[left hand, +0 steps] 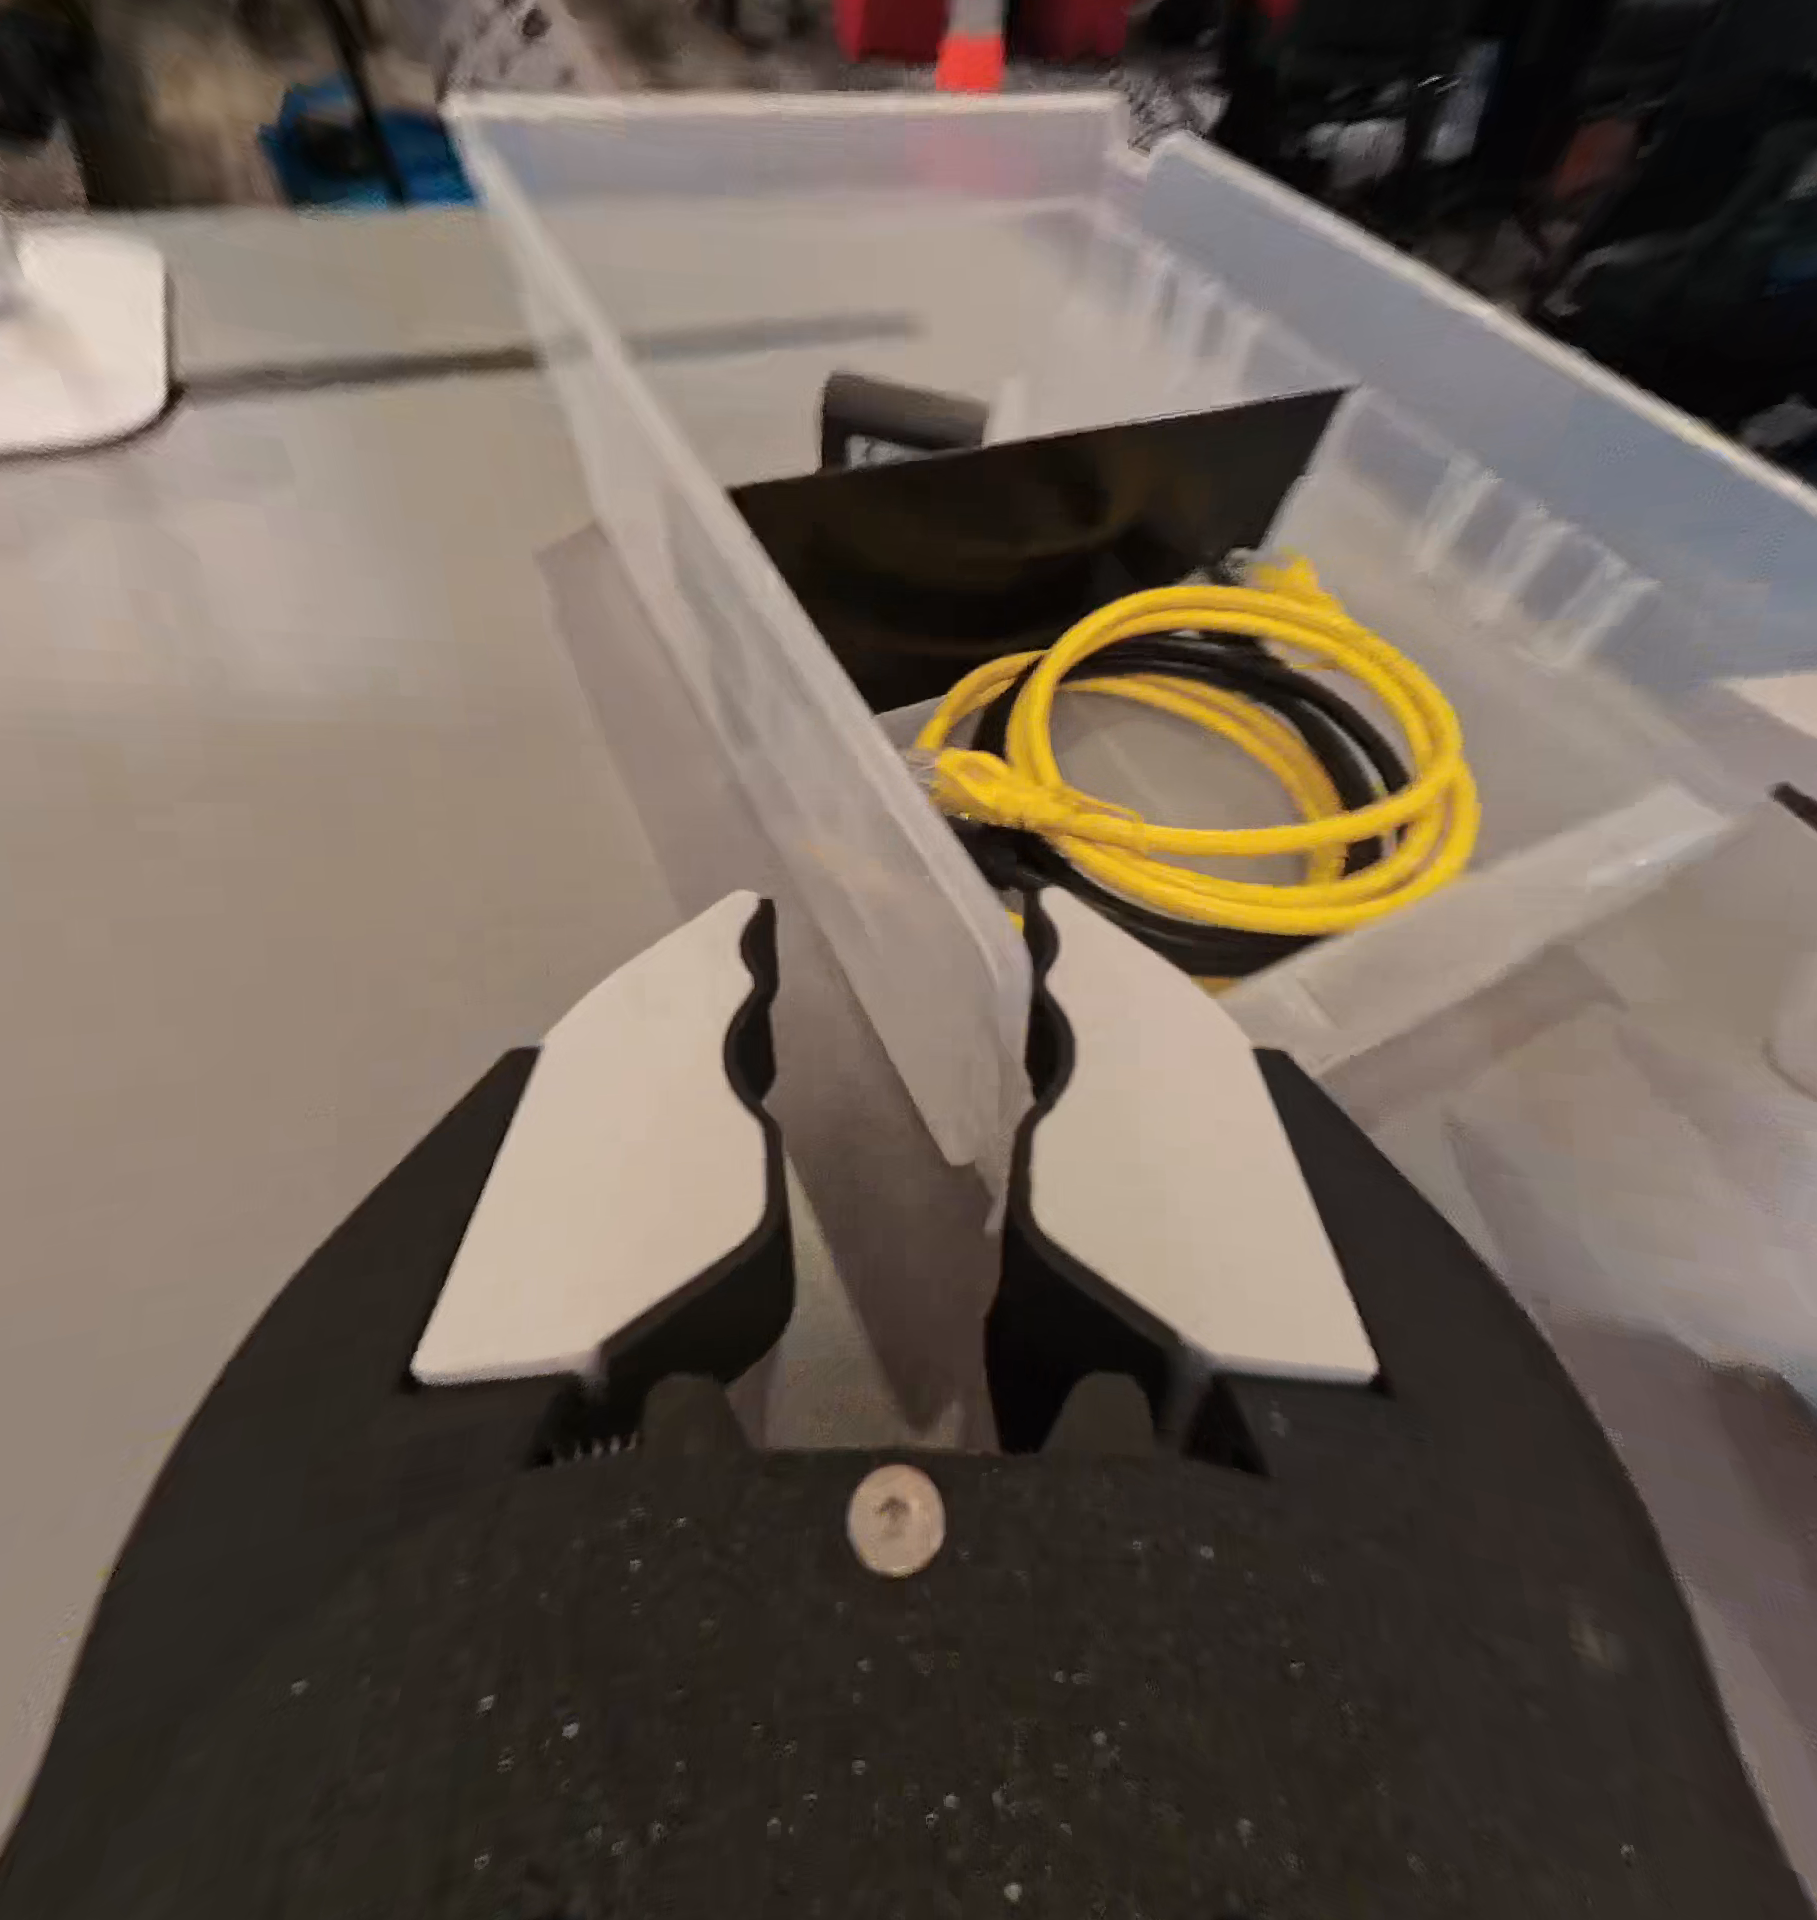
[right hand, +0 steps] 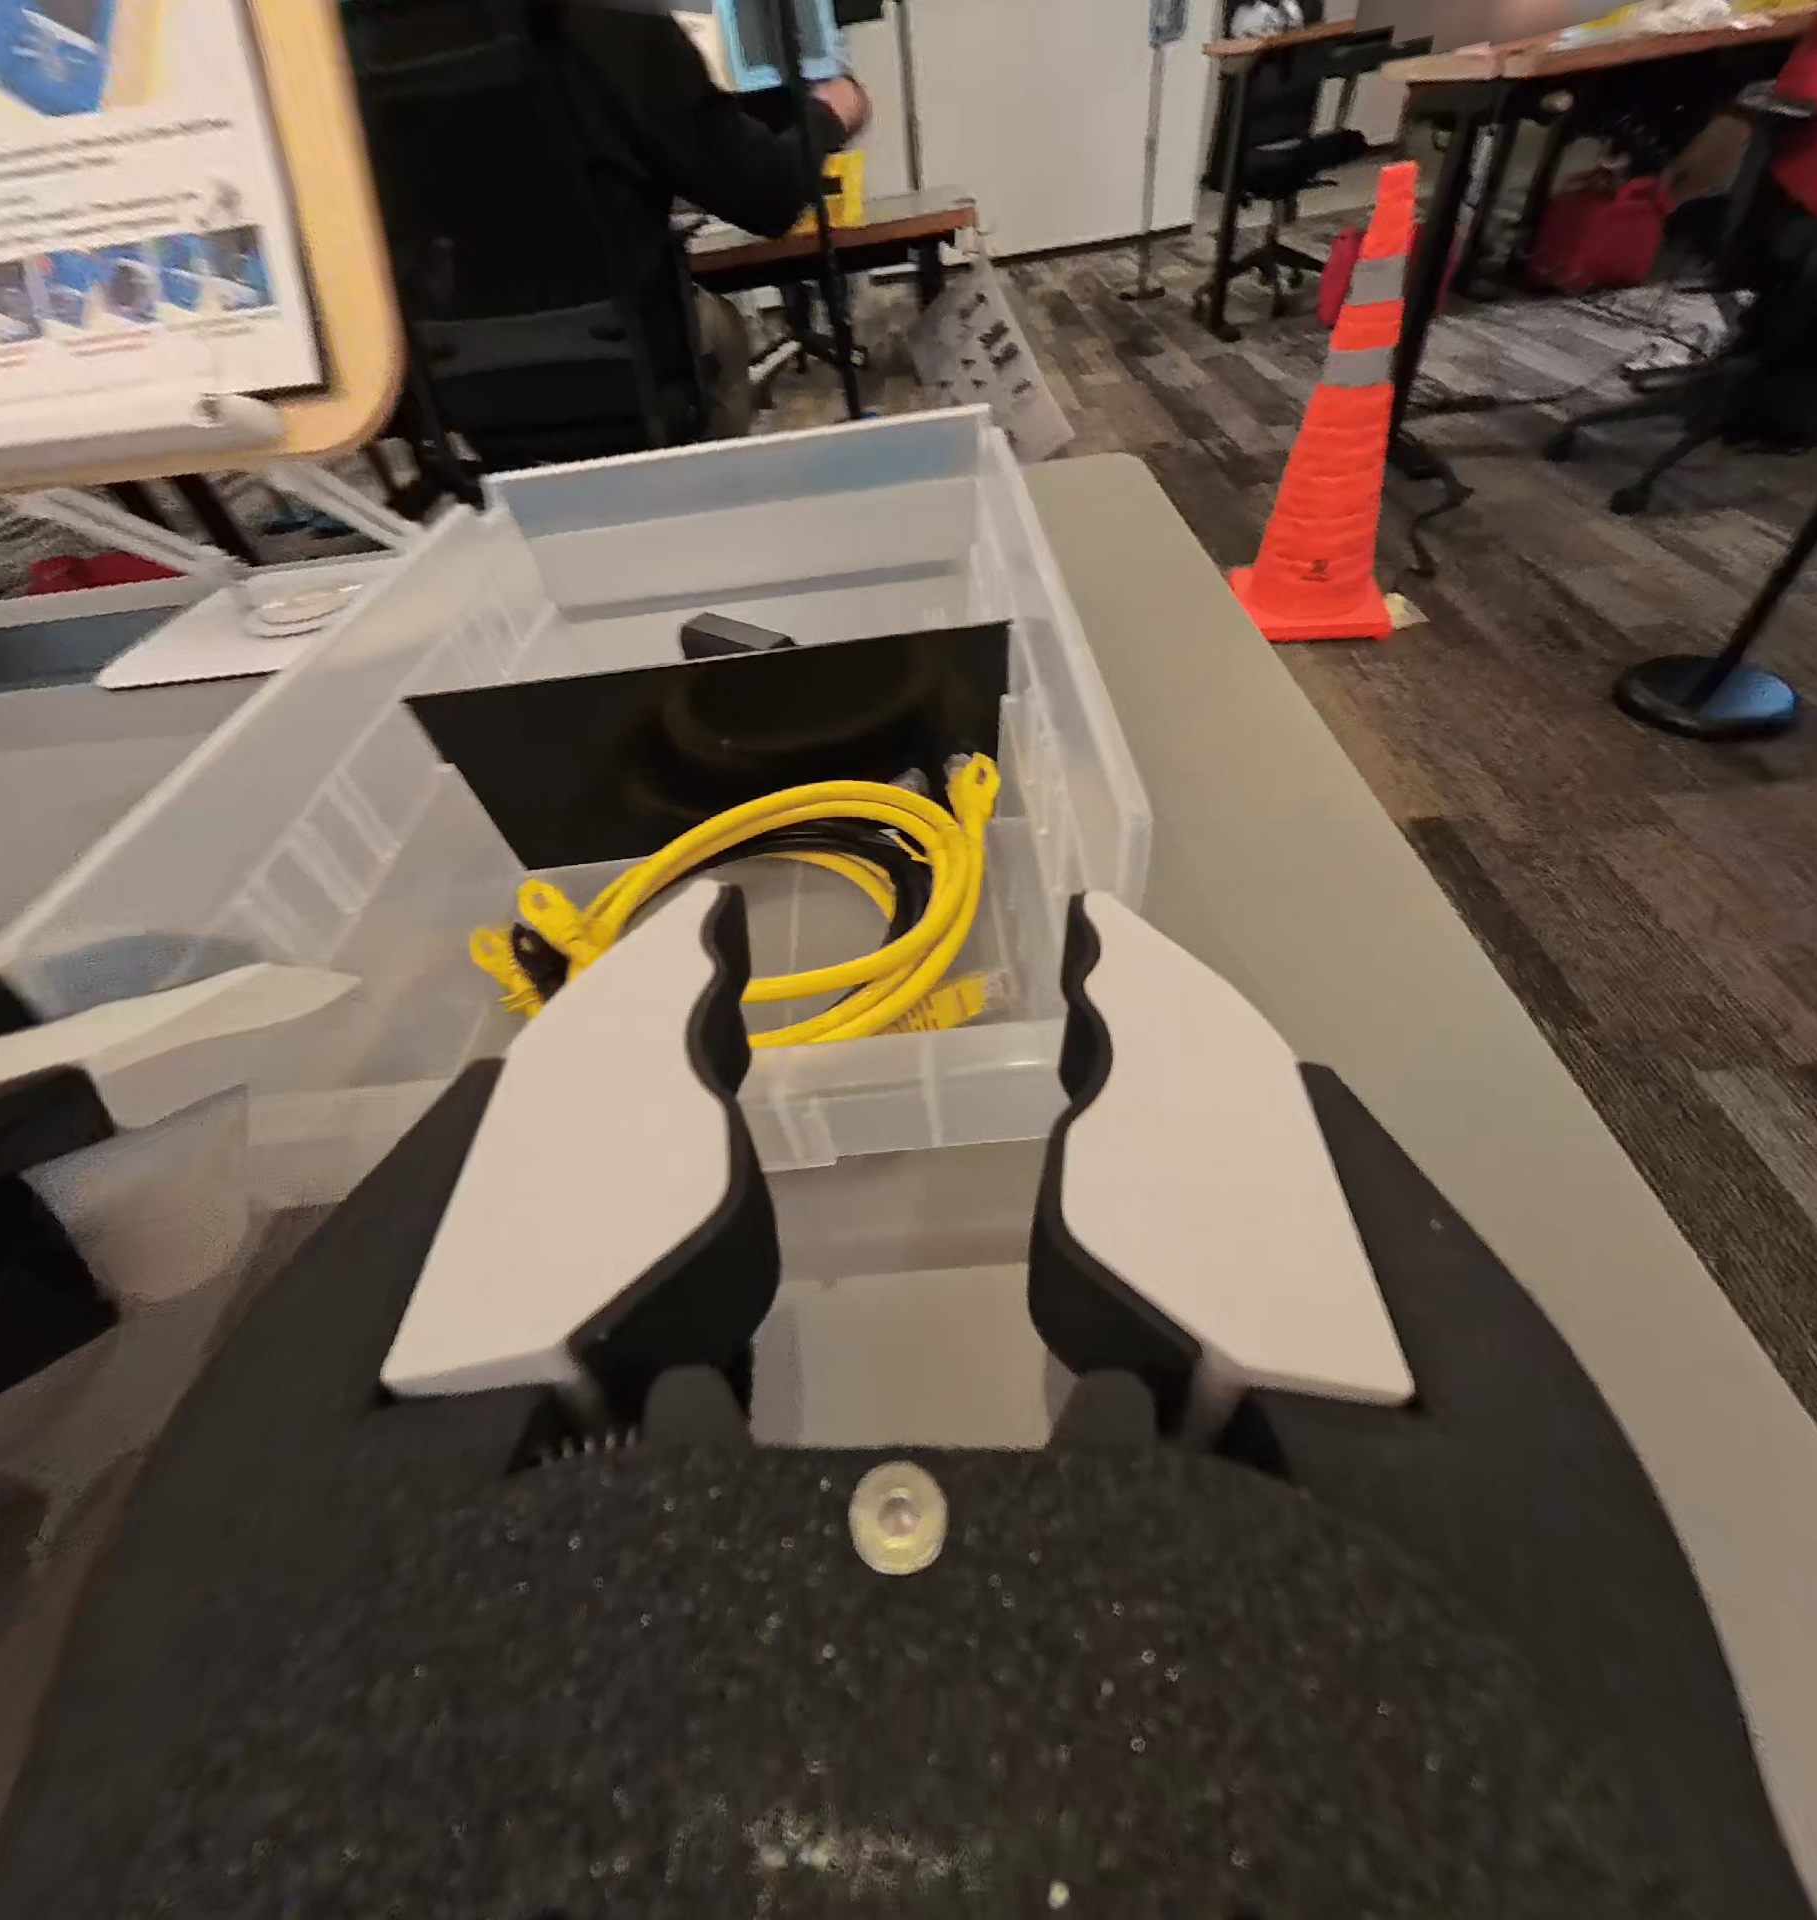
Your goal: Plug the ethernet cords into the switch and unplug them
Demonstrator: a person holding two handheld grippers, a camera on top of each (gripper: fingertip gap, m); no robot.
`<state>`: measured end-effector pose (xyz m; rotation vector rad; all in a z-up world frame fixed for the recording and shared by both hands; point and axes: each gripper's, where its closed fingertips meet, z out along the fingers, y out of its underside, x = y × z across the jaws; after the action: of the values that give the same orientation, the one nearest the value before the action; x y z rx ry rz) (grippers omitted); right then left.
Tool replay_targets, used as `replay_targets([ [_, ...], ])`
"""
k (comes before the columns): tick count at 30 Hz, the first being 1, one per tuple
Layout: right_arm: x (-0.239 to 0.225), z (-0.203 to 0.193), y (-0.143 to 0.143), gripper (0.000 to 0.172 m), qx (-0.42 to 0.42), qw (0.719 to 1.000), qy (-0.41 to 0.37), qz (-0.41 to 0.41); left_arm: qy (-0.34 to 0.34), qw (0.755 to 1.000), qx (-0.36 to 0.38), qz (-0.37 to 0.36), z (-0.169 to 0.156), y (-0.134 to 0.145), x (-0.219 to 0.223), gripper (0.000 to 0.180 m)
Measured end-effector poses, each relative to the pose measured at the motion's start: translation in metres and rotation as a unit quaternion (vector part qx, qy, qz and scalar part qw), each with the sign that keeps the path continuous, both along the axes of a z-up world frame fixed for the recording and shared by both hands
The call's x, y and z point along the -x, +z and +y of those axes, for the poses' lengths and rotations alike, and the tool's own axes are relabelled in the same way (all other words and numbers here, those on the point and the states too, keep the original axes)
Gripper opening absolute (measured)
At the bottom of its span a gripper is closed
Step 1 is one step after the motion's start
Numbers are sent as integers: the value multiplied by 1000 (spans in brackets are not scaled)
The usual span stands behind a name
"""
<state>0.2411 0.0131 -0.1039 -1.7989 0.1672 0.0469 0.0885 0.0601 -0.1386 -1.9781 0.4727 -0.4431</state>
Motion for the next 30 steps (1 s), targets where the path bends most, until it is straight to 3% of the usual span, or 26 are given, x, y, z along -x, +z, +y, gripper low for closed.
replay_targets([
  [1, -4, 2, -4, 57, 8, 1000, -15, 5, -3, 1000, 12, -24, 5, 2, -3, 42],
  [2, -5, 3, -7, 52, 17, 1000, -16, 10, -9, 998, 21, -51, 7, 5, -6, 28],
  [6, 7, 11, -15, 49, 39, 999, 0, 22, 8, 999, 35, 0, 18, 3, 1, 17],
  [9, 15, 9, 4, 46, -1, 1000, -10, 9, 38, 998, 43, 19, 24, 3, 15, 9],
  [11, 19, 2, 17, 50, -27, 999, -26, -13, 53, 997, 43, 24, 26, 3, 23, 6],
  [15, 10, -2, 5, 67, 11, 994, -90, -68, 61, 997, 29, 34, 26, 5, 30, 4],
  [17, -2, 2, 0, 60, 22, 989, -128, -64, 63, 997, 29, 34, 25, 5, 32, 4],
  [19, -2, 8, -3, 49, 30, 991, -118, -56, 64, 997, 27, 39, 25, 5, 35, 4],
  [22, 2, 14, -25, 7, 83, 989, -111, -47, 53, 997, 19, 49, 24, 5, 40, 4],
  [26, 25, 11, -16, 3, 92, 993, -75, 18, 42, 998, 25, 36, 16, 7, 62, 4],
  [30, 71, 6, 5, 3, 58, 996, -59, -16, 60, 998, 22, 19, 4, 17, 111, 4],
])
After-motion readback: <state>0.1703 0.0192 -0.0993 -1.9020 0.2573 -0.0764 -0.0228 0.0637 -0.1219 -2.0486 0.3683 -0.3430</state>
